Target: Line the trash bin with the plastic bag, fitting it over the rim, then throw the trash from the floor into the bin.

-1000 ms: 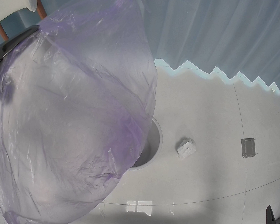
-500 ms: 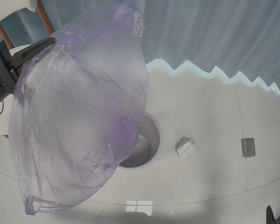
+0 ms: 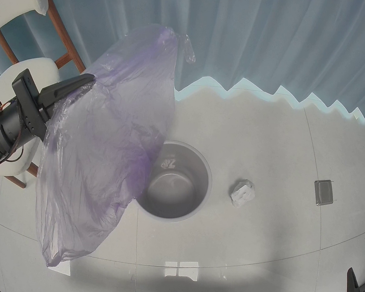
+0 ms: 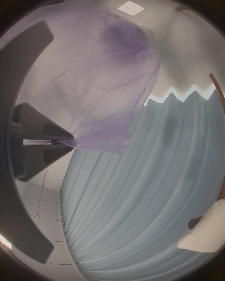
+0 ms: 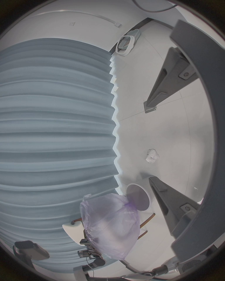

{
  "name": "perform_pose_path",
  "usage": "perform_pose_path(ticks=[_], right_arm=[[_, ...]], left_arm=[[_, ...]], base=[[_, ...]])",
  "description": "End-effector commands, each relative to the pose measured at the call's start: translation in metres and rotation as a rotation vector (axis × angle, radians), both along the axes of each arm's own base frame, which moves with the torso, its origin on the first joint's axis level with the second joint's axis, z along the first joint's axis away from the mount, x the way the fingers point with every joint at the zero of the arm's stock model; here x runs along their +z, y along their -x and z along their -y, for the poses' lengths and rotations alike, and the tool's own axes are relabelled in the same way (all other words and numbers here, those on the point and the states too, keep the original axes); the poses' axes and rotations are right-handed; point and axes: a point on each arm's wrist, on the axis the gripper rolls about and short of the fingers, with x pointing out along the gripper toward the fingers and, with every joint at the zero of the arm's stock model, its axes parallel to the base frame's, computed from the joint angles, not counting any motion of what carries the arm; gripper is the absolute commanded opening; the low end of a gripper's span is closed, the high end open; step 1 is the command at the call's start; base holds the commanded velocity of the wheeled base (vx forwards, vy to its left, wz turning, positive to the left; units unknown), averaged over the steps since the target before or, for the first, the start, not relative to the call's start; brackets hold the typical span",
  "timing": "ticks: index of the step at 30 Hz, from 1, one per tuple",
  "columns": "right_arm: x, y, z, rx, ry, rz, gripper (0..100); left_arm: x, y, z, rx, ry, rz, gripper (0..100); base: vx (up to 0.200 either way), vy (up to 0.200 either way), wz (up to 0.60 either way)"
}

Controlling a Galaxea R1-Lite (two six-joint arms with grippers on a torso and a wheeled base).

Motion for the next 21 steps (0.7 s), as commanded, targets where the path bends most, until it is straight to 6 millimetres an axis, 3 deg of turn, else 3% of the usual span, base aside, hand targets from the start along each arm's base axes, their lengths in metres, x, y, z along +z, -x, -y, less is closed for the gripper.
perform_pose_path(ticks=[1,21], right_arm=[[-0.005,0.000,0.000,0.000,0.000,-0.001,100],[-0.005,0.000,0.000,0.000,0.000,-0.001,100]], left_arm=[[-0.009,-0.011,0.005,-0.010,-0.008,-0.040,0],[-0.008,-0.005,0.029,-0.119,-0.008,-0.035,0]], base=[[0.000,0.000,0.00],[0.000,0.000,0.00]])
